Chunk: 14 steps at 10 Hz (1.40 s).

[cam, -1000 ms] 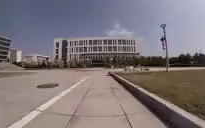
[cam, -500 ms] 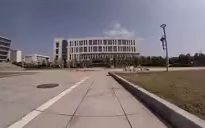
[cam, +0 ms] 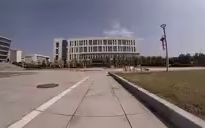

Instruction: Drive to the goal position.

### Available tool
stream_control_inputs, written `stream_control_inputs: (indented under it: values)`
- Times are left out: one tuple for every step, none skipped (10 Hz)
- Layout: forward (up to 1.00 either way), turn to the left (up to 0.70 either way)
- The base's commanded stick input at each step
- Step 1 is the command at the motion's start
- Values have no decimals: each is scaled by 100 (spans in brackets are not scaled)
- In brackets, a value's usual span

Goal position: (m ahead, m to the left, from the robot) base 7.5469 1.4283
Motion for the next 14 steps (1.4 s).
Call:
stream_control_inputs:
  values:
    - [4,0]
    - [4,0]
    - [4,0]
    - [4,0]
    - [4,0]
    - [4,0]
    - [4,0]
    - [5,0]
    - [5,0]
    - [5,0]
    - [4,0]
    - [5,0]
    - [4,0]
    - [4,0]
